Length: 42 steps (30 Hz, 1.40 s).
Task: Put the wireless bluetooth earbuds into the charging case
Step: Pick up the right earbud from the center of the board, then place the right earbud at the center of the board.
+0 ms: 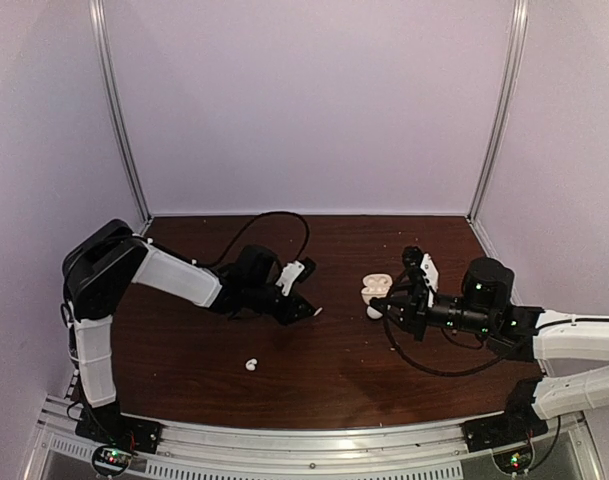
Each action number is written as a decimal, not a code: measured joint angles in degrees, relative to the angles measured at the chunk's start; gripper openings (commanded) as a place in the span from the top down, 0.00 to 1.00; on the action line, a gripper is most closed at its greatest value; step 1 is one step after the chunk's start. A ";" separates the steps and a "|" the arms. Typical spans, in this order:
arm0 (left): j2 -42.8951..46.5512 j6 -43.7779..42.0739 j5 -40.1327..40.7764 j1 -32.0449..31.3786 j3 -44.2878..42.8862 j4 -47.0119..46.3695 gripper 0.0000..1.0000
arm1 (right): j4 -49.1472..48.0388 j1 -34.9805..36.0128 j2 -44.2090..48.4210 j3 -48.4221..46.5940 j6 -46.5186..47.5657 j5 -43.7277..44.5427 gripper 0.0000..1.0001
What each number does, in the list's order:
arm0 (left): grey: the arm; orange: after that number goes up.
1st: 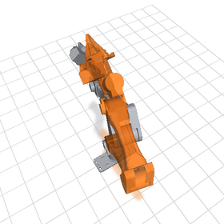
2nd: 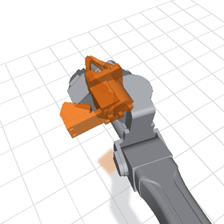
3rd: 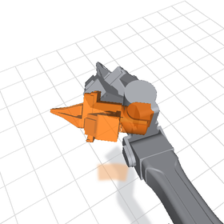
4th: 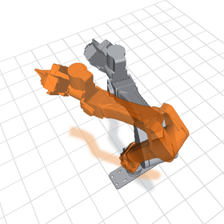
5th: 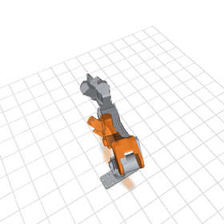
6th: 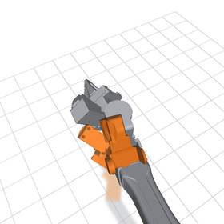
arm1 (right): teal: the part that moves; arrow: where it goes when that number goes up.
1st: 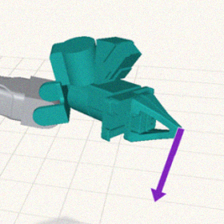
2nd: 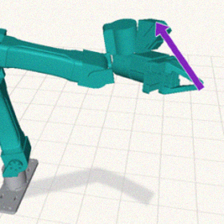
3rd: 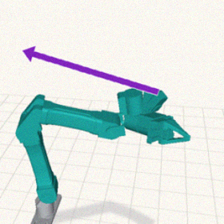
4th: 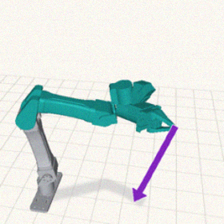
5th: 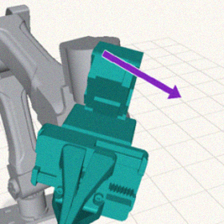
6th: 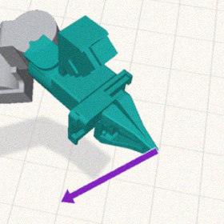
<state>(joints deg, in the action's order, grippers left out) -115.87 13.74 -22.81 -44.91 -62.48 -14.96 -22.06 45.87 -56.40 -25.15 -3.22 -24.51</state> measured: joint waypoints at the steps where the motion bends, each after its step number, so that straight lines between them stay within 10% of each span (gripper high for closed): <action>1: 0.72 -0.09 0.04 -0.02 0.04 0.20 0.85 | 0.00 0.00 -0.13 0.00 0.00 0.00 0.97; 19: 7.13 -15.56 23.04 -4.20 1.27 18.14 0.84 | -0.52 -0.28 -2.51 0.02 -0.26 -0.76 0.98; 29: 7.98 -25.53 36.20 -5.99 3.28 18.71 0.54 | -0.87 -0.83 -3.08 0.02 -0.94 -1.20 0.98; 42: 14.25 -13.84 32.65 -4.50 7.26 17.11 0.53 | -0.87 -1.79 -2.64 0.02 -1.31 -1.27 0.97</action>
<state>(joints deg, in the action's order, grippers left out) -101.62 -0.10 9.85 -49.41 -55.22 2.15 -22.94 44.07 -59.05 -25.12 -4.54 -25.78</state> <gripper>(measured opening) 0.473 0.241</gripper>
